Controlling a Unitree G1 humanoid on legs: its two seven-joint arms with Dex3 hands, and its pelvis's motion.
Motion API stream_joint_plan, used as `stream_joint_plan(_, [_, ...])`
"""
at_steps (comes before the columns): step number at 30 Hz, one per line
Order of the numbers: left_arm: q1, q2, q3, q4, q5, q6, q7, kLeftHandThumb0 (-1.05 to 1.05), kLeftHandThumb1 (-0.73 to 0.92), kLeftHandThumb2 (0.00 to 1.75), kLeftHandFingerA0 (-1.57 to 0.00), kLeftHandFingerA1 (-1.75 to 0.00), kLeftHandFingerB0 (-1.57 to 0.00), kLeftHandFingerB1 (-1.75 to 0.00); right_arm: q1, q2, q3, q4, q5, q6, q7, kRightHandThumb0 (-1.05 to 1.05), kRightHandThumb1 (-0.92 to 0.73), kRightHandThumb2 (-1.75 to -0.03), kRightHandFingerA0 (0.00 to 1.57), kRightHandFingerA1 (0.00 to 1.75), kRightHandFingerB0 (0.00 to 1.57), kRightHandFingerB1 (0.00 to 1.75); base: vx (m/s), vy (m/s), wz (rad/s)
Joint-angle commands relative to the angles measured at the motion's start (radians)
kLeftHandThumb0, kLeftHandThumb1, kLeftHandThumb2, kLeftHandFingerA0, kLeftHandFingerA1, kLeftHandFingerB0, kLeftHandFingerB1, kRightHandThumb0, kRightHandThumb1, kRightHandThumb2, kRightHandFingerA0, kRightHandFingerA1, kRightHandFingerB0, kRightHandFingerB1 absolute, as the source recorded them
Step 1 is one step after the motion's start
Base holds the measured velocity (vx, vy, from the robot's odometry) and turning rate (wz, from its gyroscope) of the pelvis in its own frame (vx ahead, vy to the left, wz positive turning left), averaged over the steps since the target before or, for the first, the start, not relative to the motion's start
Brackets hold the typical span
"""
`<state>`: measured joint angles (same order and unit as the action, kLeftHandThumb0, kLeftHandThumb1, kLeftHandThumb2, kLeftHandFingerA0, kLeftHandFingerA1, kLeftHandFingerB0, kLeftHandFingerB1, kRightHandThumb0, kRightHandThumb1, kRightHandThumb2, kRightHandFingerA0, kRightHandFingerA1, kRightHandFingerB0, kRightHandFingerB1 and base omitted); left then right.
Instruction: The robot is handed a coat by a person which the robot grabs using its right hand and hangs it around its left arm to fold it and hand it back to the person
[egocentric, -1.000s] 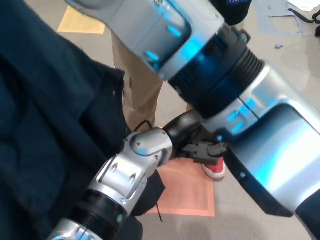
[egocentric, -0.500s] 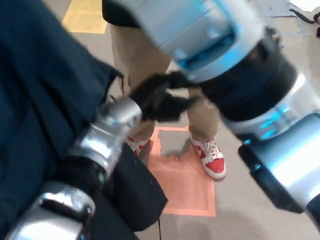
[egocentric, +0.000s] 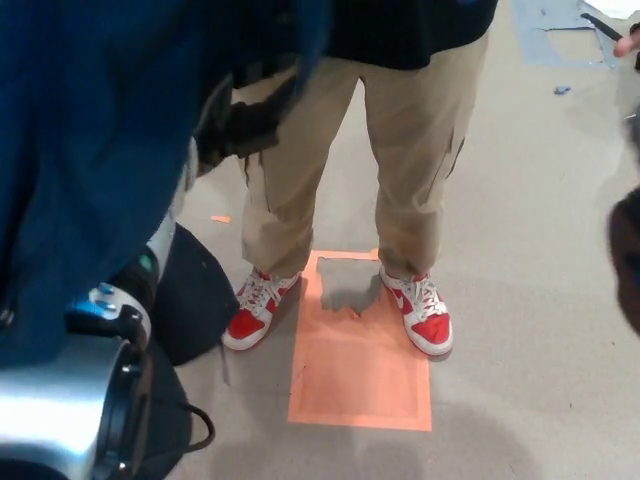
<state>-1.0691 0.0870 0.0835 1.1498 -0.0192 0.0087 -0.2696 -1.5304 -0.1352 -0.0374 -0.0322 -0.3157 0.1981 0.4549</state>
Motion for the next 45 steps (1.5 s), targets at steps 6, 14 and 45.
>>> stream_joint_plan(6, [0.001, 0.05, 0.089, 0.072, -0.035, -0.109, 0.047, -0.68, 0.8, 0.64, -0.22, -0.32, -0.24, -0.31, 0.306, -0.262, -0.405, -0.182, 0.274, 0.231, 0.09, -0.36, -0.86, -0.66, 1.07, 0.55, 1.12, 0.68, 0.0, 0.0, 0.0])
stream_joint_plan(14, [0.023, 0.056, 0.125, 0.062, -0.046, -0.116, 0.038, -0.67, 0.79, 0.64, -0.24, -0.32, -0.26, -0.31, 0.817, -0.235, -0.536, -0.343, 0.324, 0.237, 0.144, -0.36, -0.82, -0.66, 1.01, 0.54, 1.11, 0.7, 0.0, 0.0, 0.0])
stream_joint_plan(45, [0.006, 0.121, 0.132, 0.016, -0.023, -0.146, -0.018, -0.67, 0.79, 0.64, -0.26, -0.33, -0.32, -0.34, 1.233, -0.525, 0.39, 0.663, -0.117, -0.42, 0.22, -0.76, -0.57, -0.58, 0.11, 0.3, 0.0, 0.11, 0.0, 0.0, 0.0])
